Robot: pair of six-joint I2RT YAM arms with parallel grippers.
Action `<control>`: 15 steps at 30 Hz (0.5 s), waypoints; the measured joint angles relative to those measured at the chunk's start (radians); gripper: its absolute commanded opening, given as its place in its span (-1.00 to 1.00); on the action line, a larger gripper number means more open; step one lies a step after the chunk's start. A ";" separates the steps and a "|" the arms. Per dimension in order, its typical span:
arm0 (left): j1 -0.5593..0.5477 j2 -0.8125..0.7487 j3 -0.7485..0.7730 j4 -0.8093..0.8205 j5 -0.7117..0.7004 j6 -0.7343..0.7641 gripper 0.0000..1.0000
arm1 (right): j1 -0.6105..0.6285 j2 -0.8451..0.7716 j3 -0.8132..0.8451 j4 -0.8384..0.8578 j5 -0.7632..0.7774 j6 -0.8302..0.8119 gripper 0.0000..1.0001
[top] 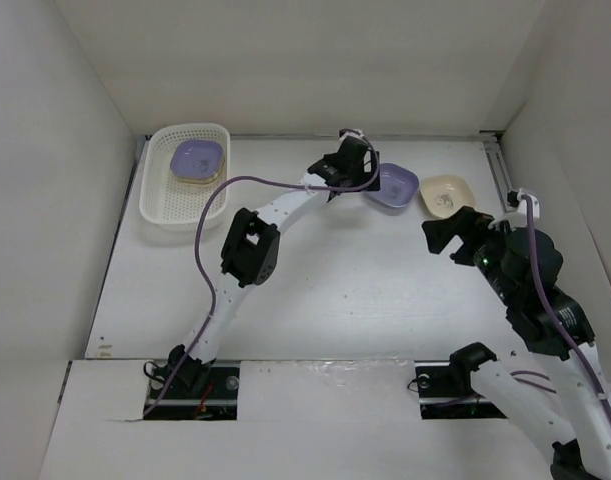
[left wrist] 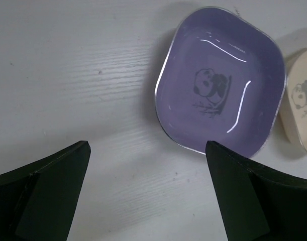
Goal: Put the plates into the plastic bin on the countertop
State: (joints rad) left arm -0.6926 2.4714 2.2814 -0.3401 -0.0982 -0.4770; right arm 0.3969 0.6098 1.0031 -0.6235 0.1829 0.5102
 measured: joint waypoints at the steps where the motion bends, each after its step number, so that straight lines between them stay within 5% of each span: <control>1: 0.004 0.012 -0.001 0.003 0.000 -0.002 0.99 | 0.000 -0.007 0.000 -0.010 -0.008 -0.002 1.00; 9: 0.027 0.055 0.002 0.109 0.012 -0.061 0.97 | -0.003 -0.058 0.000 -0.066 -0.058 -0.027 1.00; 15: 0.026 0.161 0.094 0.123 0.008 -0.110 0.75 | -0.003 -0.101 0.000 -0.096 -0.084 -0.044 1.00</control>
State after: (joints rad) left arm -0.6662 2.6324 2.3756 -0.2173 -0.0902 -0.5869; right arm 0.3935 0.5087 1.0035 -0.7193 0.0994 0.4664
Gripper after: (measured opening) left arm 0.911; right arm 0.999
